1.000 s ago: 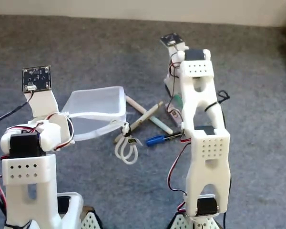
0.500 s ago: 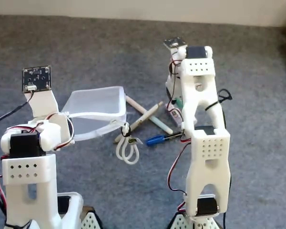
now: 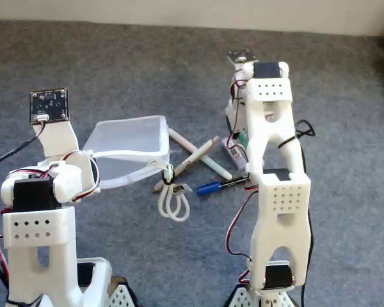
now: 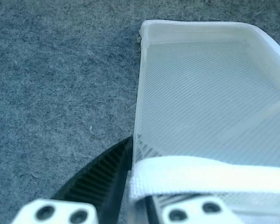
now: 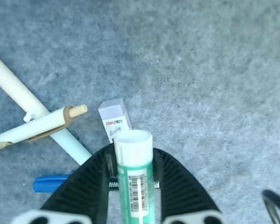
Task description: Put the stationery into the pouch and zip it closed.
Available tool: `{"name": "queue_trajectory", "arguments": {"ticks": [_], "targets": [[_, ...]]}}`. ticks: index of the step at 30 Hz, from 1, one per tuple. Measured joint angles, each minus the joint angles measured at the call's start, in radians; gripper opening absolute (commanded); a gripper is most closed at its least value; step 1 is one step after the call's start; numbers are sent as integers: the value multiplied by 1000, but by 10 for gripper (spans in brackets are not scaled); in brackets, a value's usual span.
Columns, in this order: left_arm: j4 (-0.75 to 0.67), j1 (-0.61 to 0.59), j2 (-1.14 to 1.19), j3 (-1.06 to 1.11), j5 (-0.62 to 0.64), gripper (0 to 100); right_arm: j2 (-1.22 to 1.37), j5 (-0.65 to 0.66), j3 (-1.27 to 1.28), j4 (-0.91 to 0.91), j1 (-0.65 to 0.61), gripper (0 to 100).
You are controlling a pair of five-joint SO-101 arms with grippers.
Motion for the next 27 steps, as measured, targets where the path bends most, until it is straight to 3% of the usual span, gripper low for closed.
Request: {"name": "queue_trajectory", "arguments": {"ticks": [5, 13, 23, 27], "targets": [[0, 0, 0, 0, 0, 7, -32, -32, 115, 0, 0, 5], [0, 0, 0, 0, 0, 7, -316, -44, 491, -41, -37, 5], [0, 0, 0, 0, 0, 7, -559, -48, 1034, -396, -89, 6], [0, 0, 0, 0, 0, 7, -563, -48, 1138, -451, -106, 20]]}}
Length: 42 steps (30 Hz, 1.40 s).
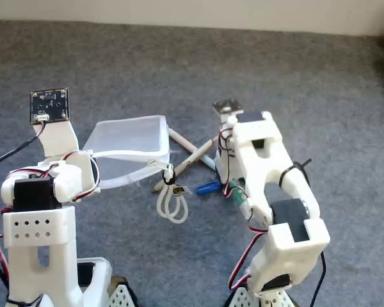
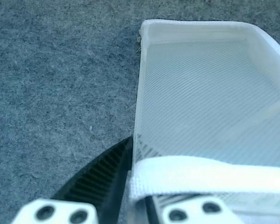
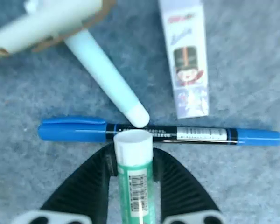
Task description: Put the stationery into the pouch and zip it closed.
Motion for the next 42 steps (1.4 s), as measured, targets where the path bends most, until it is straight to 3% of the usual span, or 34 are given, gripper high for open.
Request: {"name": "queue_trajectory", "arguments": {"ticks": [4, 20, 24, 42], "targets": [[0, 0, 0, 0, 0, 7, -6, 0, 6, -11, -14, 62], [-3, 0, 0, 9, 0, 7, -6, 63, 12, 41, -64, 70], [-5, 0, 0, 12, 0, 7, -8, 63, 12, 77, -64, 116], [-5, 0, 0, 12, 0, 7, -8, 69, 12, 117, -68, 74]]}}
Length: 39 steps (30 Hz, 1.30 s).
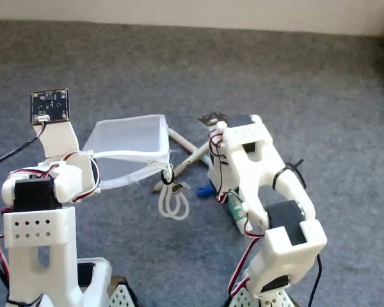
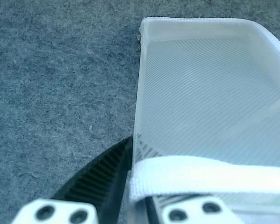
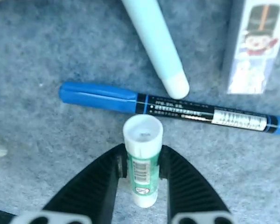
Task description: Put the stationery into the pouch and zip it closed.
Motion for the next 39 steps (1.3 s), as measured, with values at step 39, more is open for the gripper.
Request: {"name": "queue_trajectory", "arguments": {"ticks": [39], "targets": [[6, -2, 15, -54, -28, 7, -835, 0, 203, 12, -2, 6]]}}
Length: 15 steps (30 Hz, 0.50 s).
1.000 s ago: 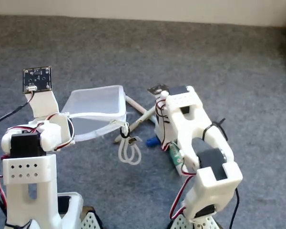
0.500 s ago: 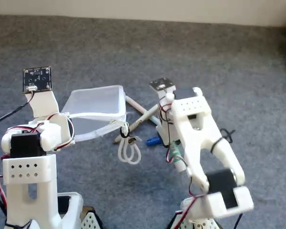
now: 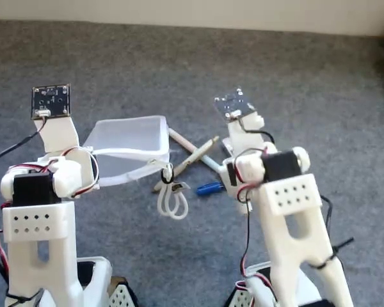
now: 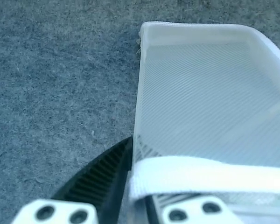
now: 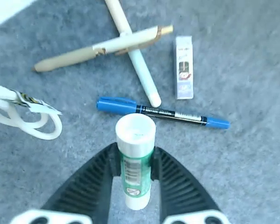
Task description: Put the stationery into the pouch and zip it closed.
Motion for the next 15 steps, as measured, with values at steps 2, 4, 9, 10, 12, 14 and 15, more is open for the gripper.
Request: {"name": "queue_trajectory", "arguments": {"ticks": [2, 4, 9, 10, 12, 14, 15], "targets": [[2, 0, 3, -15, 0, 7, -37, 0, 0, 0, 0, 6], [15, 0, 3, -35, 0, 8, -61, -31, 0, 0, 0, 6], [83, 0, 3, -107, 0, 8, -118, -147, 0, 2, 0, 6], [98, 3, 3, -120, 0, 8, -135, -155, 0, 2, -5, 6], [118, 21, 3, -135, 0, 8, -173, -163, 0, 2, -32, 6], [121, 40, 18, -144, 0, 7, -216, -164, 0, 2, -63, 6], [121, 43, 37, -152, 0, 7, -238, -164, 0, 2, -74, 6]]}}
